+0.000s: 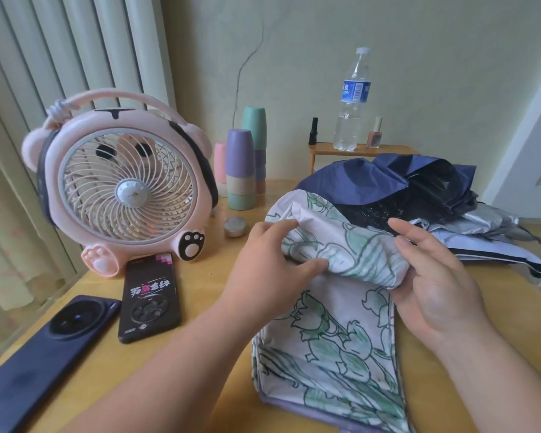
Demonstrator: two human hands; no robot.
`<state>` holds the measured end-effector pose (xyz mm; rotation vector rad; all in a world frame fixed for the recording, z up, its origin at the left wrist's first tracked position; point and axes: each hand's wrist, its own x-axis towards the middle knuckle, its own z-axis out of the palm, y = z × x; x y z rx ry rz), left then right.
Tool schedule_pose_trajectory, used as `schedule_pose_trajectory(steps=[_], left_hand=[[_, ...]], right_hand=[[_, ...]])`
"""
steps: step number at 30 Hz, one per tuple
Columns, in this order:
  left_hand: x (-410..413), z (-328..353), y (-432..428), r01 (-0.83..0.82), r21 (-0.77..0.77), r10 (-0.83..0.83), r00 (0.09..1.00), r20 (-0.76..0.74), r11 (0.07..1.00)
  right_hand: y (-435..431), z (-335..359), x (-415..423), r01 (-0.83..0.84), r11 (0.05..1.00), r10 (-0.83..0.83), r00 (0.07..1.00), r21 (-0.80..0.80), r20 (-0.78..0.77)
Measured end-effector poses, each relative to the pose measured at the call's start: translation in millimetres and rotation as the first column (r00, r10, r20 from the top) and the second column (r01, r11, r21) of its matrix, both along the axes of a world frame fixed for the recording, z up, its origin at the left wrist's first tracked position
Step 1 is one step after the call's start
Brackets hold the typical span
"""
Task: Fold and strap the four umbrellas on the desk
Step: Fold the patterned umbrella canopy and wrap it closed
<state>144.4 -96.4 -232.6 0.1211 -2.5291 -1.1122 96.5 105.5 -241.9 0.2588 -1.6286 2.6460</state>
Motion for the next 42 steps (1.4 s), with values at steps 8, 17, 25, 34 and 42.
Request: schedule_pose_trajectory(steps=[8,17,25,34,42], left_hand=[[-8.8,2.4,-8.9,0.038,0.154,-0.034,0.999,-0.028,0.987],[-15.7,4.3,-24.7,0.145,0.696,-0.227,0.974,0.026,0.703],[-9.0,2.3,-23.2,0.144,0.593,-0.08,0.988,-0.134,0.792],[4.0,8.9,-25.4,0.33,0.738,-0.346,0.928,-0.139,0.588],[7.1,4.2,-26.4,0.344,0.64,-0.347,0.929,-0.127,0.687]], right_hand=[[1.0,1.0,-2.9,0.044,0.998,-0.043,0.999,-0.039,0.013],[7.7,0.9,-8.6,0.15,0.987,-0.151,0.988,-0.053,-0.027],[9.0,-4.7,-12.2,0.209,0.978,-0.209,0.978,-0.003,0.002],[9.2,-4.1,-11.5,0.223,0.973,-0.223,0.975,0.05,-0.009],[7.2,-2.5,-8.1,0.198,0.978,-0.193,0.978,0.07,-0.078]])
